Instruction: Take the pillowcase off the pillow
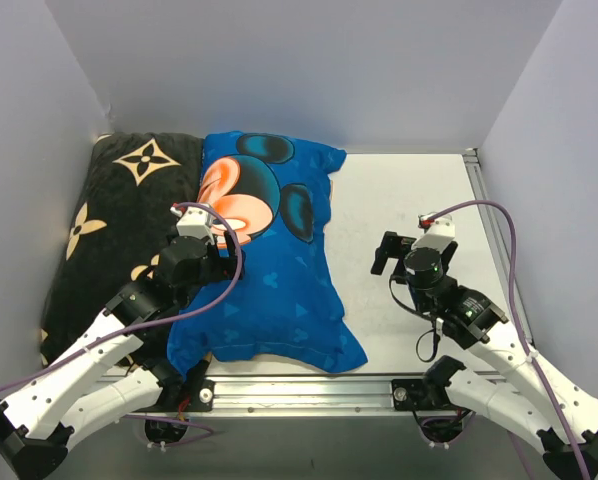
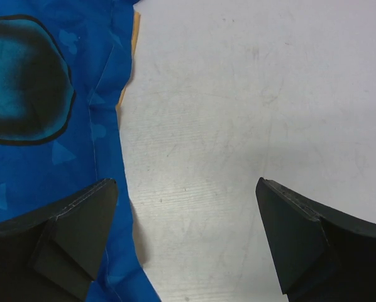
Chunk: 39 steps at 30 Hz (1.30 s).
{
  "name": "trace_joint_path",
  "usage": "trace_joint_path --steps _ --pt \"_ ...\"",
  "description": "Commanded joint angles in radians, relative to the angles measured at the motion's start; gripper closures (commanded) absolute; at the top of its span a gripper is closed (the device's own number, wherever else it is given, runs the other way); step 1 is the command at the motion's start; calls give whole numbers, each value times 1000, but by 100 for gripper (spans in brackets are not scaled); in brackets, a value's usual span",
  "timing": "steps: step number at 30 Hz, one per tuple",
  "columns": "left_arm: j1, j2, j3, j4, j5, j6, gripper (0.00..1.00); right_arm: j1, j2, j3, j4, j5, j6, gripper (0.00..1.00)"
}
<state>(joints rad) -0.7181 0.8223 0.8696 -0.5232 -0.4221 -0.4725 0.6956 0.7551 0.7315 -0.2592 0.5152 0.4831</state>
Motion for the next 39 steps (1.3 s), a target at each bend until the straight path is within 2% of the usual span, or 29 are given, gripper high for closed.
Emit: trace_joint_path --steps 1,4,8,11,12,15,16,19,22,27,29,39 --pt "5 -2 5 17 -6 -12 3 5 -16 5 -23 5 -21 0" --pt "3 0 8 14 -4 -12 3 4 -8 25 -40 -9 -32 0" --pt "5 0 22 8 -1 -11 3 30 -4 55 -49 -104 -113 0" --pt "3 -2 46 -15 -12 -5 3 233 30 97 -74 -17 -165 0" --pt "3 -3 54 -23 -12 -3 3 374 55 139 -87 102 -196 0" --pt "3 -12 85 -54 -23 2 3 582 194 238 -153 273 -244 0" --pt "3 -20 94 -61 -27 2 3 704 232 259 -169 360 -258 0" --pt "5 -32 112 -98 -53 0 2 830 393 325 -161 408 -306 0" --pt "6 -34 160 -135 -79 -2 2 852 551 339 -71 337 -389 0" --pt "9 -35 273 -185 -115 26 2 843 647 318 127 217 -475 0" --pt "9 -32 296 -199 -119 37 3 841 697 328 149 175 -504 0" --pt "14 -8 335 -216 -119 64 3 782 857 298 251 80 -433 0"
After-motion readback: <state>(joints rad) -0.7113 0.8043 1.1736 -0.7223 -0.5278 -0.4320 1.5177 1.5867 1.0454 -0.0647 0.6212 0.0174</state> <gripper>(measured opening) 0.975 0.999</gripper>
